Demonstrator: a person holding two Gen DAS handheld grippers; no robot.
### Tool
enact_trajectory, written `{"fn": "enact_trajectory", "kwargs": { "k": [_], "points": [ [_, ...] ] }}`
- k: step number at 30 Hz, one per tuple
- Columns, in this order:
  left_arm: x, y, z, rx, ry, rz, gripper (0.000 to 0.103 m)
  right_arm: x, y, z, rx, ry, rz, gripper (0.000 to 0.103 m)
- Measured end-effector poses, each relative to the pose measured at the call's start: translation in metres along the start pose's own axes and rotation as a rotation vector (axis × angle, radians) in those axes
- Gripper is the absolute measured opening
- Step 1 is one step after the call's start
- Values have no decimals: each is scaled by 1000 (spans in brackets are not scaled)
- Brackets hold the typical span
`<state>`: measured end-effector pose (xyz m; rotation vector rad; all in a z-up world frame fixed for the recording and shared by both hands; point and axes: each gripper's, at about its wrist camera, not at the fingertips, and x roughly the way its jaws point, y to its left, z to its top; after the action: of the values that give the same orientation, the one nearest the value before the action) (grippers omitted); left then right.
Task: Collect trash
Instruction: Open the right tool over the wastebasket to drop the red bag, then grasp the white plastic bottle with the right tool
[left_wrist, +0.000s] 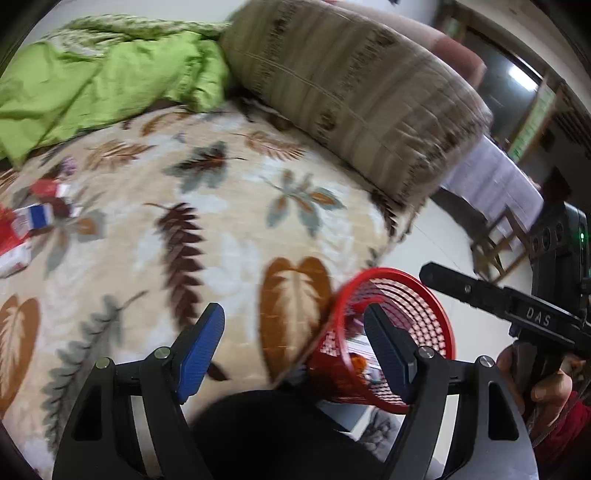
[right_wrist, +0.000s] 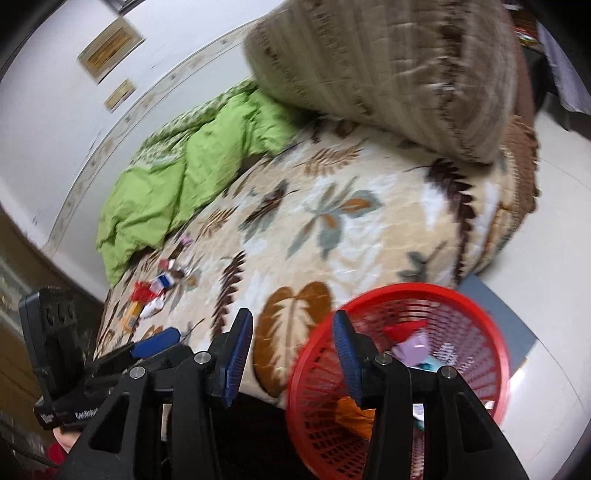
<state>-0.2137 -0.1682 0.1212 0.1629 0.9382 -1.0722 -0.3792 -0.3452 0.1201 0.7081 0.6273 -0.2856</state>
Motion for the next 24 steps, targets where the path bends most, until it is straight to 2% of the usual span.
{"fn": "enact_trajectory", "kwargs": {
  "k": [13,20,24],
  "points": [
    [-43,111,-14,-204,-82,163,77,70,77,-5,-174,130,101,48],
    [-78,186,-24,-329,-169,325,77,115,144,-3,-336,201,179,48],
    [-96,237,-40,-466,-212,425,77,146,185,-3,-415,255,242,49]
  ]
}}
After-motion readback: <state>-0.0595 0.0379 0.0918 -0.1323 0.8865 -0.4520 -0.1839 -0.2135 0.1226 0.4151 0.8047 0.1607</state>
